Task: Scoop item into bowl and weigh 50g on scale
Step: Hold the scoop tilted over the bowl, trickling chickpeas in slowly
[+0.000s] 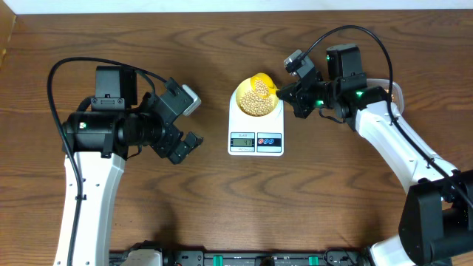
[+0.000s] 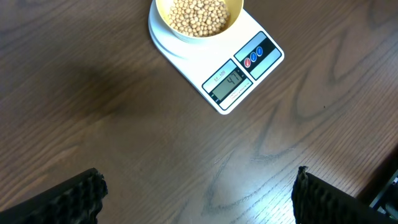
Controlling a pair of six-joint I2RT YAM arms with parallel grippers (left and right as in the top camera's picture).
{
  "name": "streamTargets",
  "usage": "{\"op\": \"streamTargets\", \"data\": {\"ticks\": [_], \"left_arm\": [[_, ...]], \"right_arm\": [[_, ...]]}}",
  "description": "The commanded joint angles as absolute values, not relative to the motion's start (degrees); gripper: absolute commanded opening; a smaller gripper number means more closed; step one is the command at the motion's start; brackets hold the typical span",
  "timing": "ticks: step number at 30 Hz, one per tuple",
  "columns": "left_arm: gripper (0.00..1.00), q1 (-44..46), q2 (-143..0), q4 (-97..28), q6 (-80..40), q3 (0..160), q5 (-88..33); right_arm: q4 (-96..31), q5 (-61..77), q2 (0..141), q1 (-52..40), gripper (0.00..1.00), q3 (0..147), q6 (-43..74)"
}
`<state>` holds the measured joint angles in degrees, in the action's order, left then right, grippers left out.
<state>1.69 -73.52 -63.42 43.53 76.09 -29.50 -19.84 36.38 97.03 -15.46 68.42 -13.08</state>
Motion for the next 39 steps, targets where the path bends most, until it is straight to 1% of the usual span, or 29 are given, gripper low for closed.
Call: {"op": "streamTargets", "data": {"ticks": [1,16,19,22,39], "left_arm": [[0.98,1.5,-73.6,-63.6,43.9,76.1,-30.0],[0.98,1.5,-73.6,-63.6,43.9,76.1,-30.0],[0.98,1.5,-73.6,-63.6,43.9,76.1,-30.0],[0.98,1.5,-73.6,-63.6,43.9,76.1,-30.0],[0.98,1.5,-73.6,-63.6,43.9,76.1,-30.0]], "right_arm": [[-19.6,36.7,97.3,-15.5,0.01,68.5,-14.0],[-19.2,36.4,97.3,-15.5,0.01,68.5,-14.0],[-18.2,38.1,97.3,-15.5,0.01,68.5,-13.8],[-18.4,34.5,97.3,-15.4,0.01,68.5,-13.8],[-18.4,35.1,97.3,-15.5,0.01,68.5,-13.8]]}}
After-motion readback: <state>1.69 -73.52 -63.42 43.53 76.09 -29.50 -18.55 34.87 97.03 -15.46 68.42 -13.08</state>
